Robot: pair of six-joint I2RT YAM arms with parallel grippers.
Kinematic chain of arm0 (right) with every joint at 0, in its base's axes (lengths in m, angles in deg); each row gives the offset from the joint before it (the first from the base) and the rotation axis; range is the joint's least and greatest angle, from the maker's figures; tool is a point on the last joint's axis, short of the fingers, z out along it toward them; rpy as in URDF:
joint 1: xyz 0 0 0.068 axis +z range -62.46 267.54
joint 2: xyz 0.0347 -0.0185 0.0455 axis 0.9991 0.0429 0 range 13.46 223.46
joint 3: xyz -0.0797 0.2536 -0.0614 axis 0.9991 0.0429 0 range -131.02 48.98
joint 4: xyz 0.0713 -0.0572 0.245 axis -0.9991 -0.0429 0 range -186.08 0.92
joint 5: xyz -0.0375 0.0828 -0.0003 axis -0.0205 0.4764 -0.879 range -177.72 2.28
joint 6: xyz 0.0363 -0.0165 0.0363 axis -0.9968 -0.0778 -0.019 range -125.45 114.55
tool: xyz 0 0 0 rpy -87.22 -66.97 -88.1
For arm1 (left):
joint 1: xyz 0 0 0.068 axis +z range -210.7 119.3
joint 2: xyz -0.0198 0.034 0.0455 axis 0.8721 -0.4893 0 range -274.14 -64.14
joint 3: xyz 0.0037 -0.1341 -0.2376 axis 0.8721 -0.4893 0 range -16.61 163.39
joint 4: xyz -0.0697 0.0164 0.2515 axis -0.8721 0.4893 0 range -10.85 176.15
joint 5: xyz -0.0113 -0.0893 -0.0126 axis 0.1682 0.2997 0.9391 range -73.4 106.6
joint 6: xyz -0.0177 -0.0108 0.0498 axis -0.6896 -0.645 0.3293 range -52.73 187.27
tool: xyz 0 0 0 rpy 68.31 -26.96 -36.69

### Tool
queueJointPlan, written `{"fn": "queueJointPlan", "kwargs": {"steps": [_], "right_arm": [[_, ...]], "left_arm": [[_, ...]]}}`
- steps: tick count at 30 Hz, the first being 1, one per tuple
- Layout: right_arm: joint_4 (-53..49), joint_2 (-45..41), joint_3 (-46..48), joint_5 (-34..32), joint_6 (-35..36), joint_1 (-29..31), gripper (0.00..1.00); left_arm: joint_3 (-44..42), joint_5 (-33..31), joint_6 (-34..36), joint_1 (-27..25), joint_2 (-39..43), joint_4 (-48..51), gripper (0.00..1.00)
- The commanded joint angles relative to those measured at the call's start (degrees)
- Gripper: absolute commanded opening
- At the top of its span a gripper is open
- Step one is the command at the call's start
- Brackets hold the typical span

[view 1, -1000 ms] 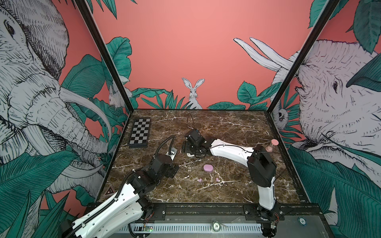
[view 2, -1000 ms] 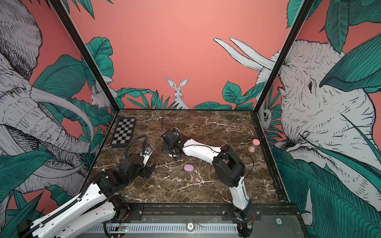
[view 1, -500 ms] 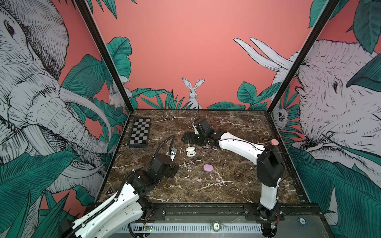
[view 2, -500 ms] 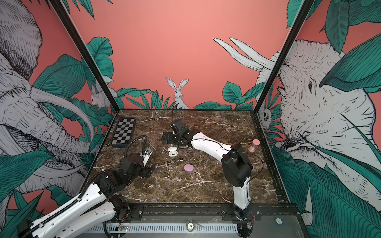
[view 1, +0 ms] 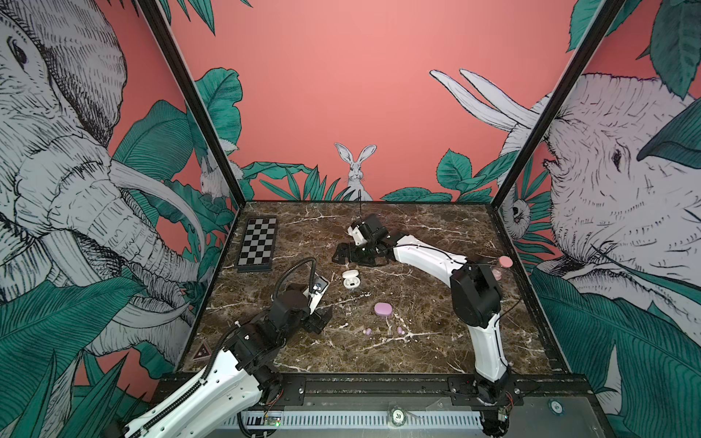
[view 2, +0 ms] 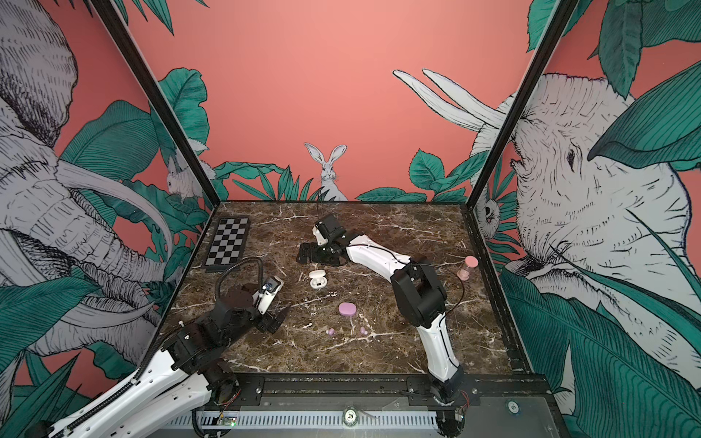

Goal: Insert the wireless bluetooth earbuds into the charging case

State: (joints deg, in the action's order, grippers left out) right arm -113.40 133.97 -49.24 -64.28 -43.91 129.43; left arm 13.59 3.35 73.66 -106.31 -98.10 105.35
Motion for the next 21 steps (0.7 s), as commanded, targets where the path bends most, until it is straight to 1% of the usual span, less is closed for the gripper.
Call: {"fn": "queueJointPlan", "kwargs": {"steps": [1,4,15,21], "right_arm": [[-0.5,1.4,-1.4,1.9,2.2,-0.8,0.98],[-0.7,1.9,-1.5,1.9,3.1,-0.8,0.98],[0.3,2.2,-0.5,2.5,3.4,-0.8,0.98],[1.1,2.1,0.4,2.8,2.6,-0.9,0.98]], "left_arm": [[0.4,6.5,2.1,-0.2,-1.1,-1.9,0.99],[0.1,7.8,2.1,-0.2,-1.6,-3.0,0.99],[-0.6,4.8,1.5,-0.2,0.9,-2.9,0.99],[-0.7,4.8,1.5,-0.2,1.0,-2.9,0.99]]}}
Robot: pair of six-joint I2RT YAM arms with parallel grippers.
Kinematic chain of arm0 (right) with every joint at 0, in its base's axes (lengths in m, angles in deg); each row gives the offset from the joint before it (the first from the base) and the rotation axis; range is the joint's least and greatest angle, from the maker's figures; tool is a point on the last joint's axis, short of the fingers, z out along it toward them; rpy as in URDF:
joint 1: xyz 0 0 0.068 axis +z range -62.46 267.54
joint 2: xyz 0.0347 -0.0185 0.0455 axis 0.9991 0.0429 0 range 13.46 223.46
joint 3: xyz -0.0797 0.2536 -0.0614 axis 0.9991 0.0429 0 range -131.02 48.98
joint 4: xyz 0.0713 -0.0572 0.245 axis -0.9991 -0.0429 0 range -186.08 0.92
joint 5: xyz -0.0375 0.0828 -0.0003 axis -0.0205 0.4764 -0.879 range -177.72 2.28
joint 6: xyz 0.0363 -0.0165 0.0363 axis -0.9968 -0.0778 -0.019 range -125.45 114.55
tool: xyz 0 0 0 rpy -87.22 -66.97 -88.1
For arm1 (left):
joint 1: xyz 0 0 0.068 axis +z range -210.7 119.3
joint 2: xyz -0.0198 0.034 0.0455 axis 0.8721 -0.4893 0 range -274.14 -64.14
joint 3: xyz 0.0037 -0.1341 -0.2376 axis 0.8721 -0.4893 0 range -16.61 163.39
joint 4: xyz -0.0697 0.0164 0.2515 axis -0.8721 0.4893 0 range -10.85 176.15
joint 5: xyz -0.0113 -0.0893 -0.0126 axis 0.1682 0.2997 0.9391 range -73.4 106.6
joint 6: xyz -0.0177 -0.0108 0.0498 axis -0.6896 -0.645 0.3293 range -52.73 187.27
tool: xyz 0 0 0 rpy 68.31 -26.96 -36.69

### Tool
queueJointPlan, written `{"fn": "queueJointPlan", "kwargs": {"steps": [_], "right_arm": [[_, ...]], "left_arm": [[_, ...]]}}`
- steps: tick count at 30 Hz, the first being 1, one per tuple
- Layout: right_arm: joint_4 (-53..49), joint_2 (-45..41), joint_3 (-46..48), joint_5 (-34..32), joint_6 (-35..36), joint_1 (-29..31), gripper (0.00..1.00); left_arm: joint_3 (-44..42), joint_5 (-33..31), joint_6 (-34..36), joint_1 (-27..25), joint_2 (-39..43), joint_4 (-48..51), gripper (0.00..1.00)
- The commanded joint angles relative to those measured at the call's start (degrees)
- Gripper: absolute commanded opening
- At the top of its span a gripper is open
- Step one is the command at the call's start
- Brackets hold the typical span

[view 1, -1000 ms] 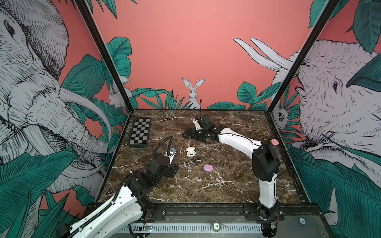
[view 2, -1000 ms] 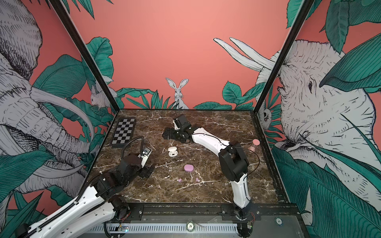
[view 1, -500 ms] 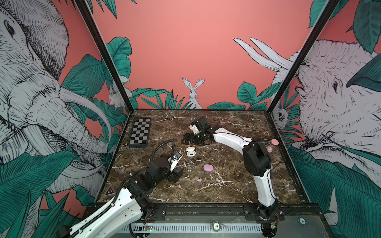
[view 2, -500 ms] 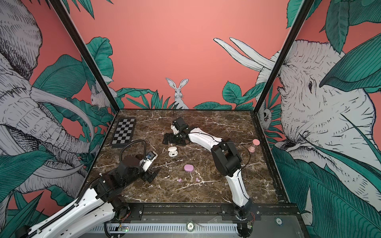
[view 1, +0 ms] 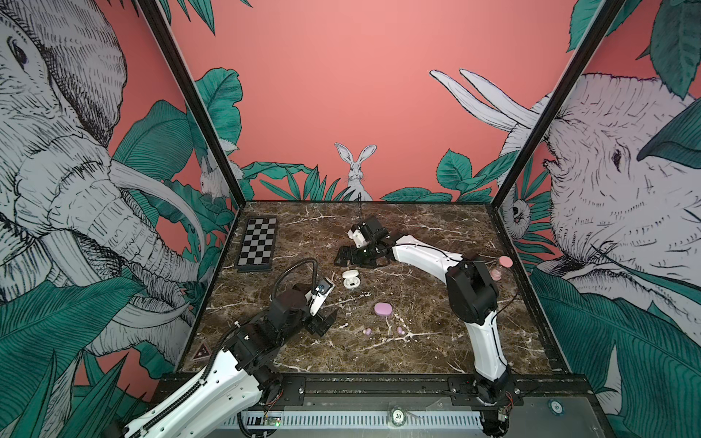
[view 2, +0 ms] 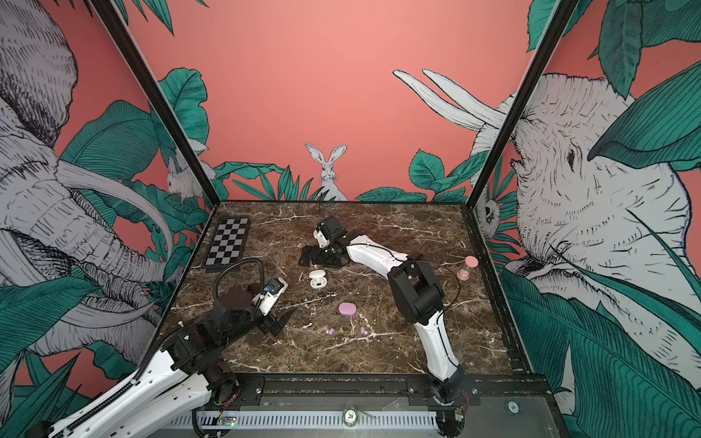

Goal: Insert the wireless bluetooth earbuds into the charging case

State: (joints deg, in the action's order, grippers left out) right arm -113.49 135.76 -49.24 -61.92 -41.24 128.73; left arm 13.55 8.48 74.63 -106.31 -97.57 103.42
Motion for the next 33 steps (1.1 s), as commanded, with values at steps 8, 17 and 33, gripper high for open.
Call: {"fn": "queueJointPlan", "kwargs": {"steps": [8,17,33], "right_arm": [[2.3,-0.6,2.0,0.8,-0.6,-0.2,0.98],[2.8,-1.0,2.7,0.8,-1.0,-0.1,0.98],[3.6,-1.5,3.7,0.8,-1.6,-0.1,0.98]], "left_arm": [[-0.7,-0.2,0.7,-0.2,0.5,-1.0,0.99],[-0.7,0.1,0.8,-0.2,0.5,-1.0,0.99],[-0.7,0.0,0.8,-0.2,0.5,-1.0,0.99]]}}
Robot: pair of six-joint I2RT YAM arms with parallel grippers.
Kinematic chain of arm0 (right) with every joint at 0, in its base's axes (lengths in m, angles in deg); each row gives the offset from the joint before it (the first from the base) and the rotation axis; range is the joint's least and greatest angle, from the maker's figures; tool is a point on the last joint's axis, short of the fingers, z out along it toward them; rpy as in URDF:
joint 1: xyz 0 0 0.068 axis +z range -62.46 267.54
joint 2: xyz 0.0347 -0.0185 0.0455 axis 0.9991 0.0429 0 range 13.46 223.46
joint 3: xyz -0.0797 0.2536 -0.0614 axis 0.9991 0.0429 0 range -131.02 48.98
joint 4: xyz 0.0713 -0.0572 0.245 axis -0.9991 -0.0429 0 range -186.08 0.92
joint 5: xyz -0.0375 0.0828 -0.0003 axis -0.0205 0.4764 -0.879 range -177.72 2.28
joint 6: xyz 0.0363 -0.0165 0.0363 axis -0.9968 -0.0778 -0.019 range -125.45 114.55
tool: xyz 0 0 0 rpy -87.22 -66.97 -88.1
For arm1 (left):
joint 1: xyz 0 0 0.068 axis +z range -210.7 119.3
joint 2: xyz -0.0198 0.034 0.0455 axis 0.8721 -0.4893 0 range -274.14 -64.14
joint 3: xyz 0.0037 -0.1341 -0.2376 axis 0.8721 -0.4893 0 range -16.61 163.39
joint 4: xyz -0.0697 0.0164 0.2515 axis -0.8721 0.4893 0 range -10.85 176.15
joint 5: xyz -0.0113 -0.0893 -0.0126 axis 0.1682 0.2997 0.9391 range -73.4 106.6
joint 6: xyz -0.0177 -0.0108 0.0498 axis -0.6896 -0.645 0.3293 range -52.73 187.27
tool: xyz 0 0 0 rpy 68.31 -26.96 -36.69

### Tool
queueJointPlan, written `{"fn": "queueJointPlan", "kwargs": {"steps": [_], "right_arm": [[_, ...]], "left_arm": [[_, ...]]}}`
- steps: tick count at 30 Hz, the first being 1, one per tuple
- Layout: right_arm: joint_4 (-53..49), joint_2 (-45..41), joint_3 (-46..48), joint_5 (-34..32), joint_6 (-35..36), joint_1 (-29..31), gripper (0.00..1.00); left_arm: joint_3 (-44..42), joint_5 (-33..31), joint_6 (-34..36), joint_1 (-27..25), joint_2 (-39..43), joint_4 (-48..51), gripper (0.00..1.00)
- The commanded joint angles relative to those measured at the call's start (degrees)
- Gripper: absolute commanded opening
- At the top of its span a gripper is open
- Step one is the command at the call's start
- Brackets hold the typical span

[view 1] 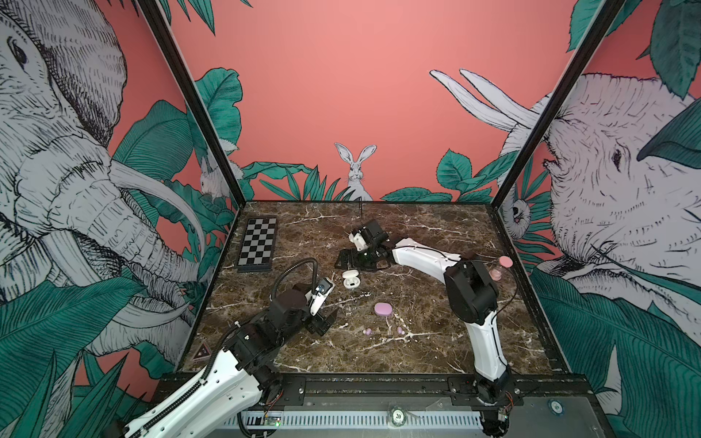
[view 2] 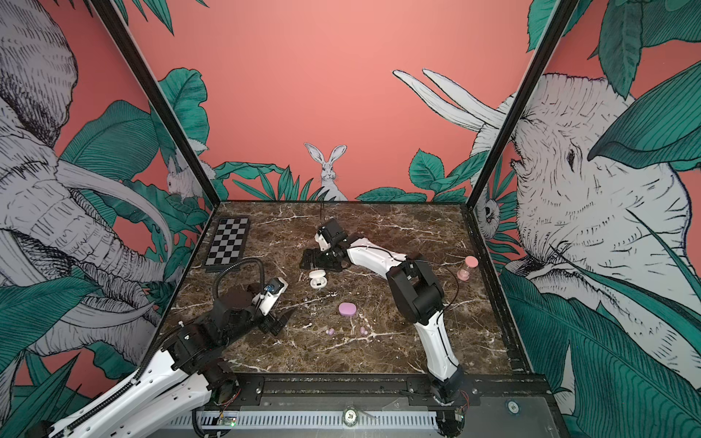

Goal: Insert the wireless bluetooth earbuds into the charging case

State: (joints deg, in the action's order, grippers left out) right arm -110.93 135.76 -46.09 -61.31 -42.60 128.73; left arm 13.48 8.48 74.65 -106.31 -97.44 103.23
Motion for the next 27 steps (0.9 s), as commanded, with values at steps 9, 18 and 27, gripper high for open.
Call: {"fn": "queueJointPlan", "kwargs": {"steps": [9,18,27], "right_arm": [[1.5,-2.0,1.3,0.2,-0.7,-0.1,0.98],[1.7,-2.1,1.4,0.1,-0.9,-0.1,0.98],[1.8,-2.4,1.7,0.2,-1.1,-0.1,0.98]], "left_arm": [[-0.4,0.3,0.7,-0.2,-0.1,-0.7,0.99],[-0.5,0.3,0.7,-0.2,0.0,-0.7,0.99],[-0.5,0.3,0.6,-0.2,0.0,-0.7,0.99]]}}
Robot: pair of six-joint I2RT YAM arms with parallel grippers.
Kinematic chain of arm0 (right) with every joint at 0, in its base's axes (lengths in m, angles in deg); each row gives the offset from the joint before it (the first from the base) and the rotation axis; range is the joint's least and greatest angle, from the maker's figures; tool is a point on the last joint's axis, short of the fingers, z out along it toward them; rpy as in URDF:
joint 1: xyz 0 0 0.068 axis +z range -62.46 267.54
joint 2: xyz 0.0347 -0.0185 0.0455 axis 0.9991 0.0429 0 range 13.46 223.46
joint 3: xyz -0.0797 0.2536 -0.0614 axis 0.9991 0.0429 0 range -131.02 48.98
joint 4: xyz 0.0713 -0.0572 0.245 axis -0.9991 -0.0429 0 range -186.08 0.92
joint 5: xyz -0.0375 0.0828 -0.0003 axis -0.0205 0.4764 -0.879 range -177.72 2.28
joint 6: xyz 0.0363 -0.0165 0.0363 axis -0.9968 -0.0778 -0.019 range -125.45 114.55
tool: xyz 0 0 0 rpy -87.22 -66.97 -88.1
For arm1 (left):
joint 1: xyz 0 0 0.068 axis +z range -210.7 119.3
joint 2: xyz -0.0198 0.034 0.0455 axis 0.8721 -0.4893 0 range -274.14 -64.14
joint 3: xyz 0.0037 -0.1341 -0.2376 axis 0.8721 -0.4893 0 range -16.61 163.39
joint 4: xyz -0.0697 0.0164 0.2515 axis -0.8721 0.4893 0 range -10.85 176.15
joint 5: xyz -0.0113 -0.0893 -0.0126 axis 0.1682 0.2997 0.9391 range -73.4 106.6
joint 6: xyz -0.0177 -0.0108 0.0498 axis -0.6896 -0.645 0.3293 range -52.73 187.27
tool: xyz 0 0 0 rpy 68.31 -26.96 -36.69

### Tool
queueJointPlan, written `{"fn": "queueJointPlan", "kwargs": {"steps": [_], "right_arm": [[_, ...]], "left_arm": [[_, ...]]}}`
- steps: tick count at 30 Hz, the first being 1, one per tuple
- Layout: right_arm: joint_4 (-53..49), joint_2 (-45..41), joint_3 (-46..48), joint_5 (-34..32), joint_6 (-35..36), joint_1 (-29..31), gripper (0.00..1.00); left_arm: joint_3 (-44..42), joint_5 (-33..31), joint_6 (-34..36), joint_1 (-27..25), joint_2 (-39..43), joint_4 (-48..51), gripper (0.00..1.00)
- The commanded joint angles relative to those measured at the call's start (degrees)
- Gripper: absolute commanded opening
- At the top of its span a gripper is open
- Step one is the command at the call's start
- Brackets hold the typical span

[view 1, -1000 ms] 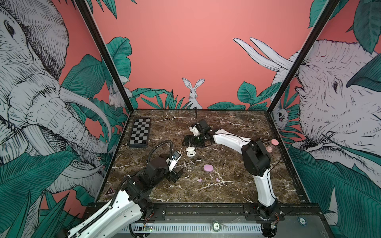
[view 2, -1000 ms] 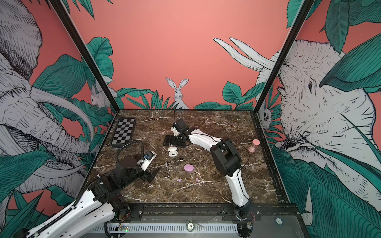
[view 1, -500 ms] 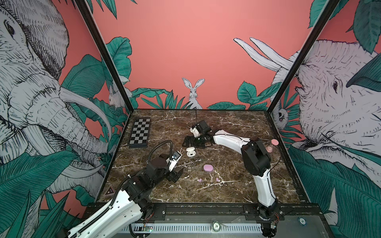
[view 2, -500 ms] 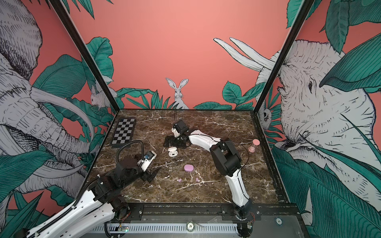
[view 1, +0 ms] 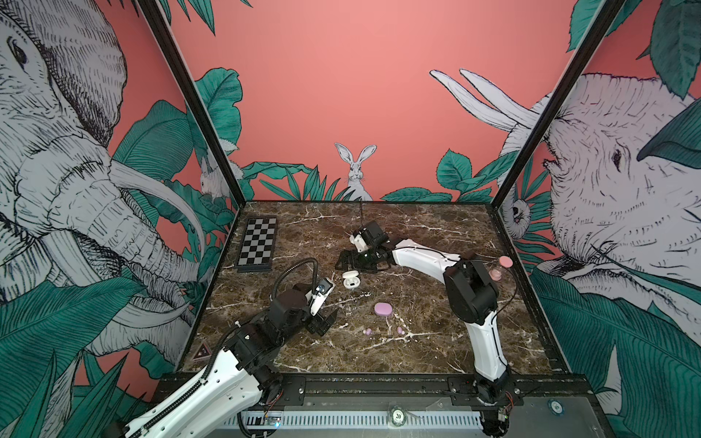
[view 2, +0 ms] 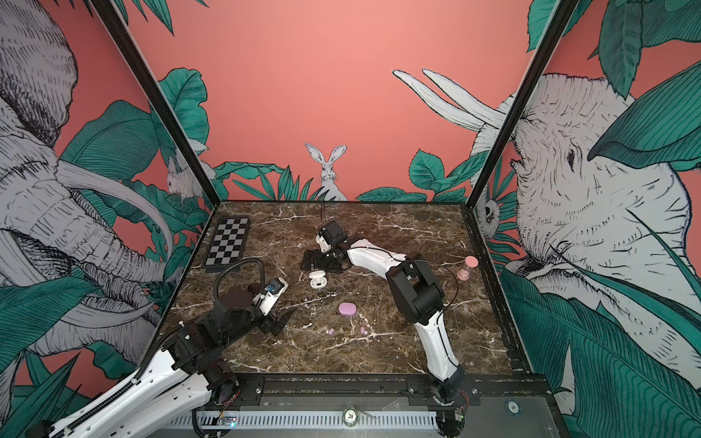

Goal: Insert the wireless bluetooth earbuds into the charging case

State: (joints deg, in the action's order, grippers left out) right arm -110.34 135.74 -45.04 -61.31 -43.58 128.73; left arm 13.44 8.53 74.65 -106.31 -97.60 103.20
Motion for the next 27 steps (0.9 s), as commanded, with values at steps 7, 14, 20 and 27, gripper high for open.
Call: {"fn": "queueJointPlan", "kwargs": {"steps": [7,14,20,27], "right_arm": [[1.3,-2.6,0.9,0.3,-0.2,-0.1,0.98],[1.7,-3.0,1.4,0.3,-0.4,-0.1,0.98],[1.8,-3.1,1.7,0.3,-0.5,-0.1,0.98],[2.0,-3.1,1.7,-0.5,-0.3,-0.1,0.98]], "left_arm": [[-0.4,0.2,0.7,-0.2,0.1,-0.7,0.99],[-0.4,0.1,0.5,-0.2,0.0,-0.7,0.99],[-0.4,0.1,0.5,-0.2,0.0,-0.7,0.99],[-0.4,0.1,0.6,-0.2,0.0,-0.7,0.99]]}}
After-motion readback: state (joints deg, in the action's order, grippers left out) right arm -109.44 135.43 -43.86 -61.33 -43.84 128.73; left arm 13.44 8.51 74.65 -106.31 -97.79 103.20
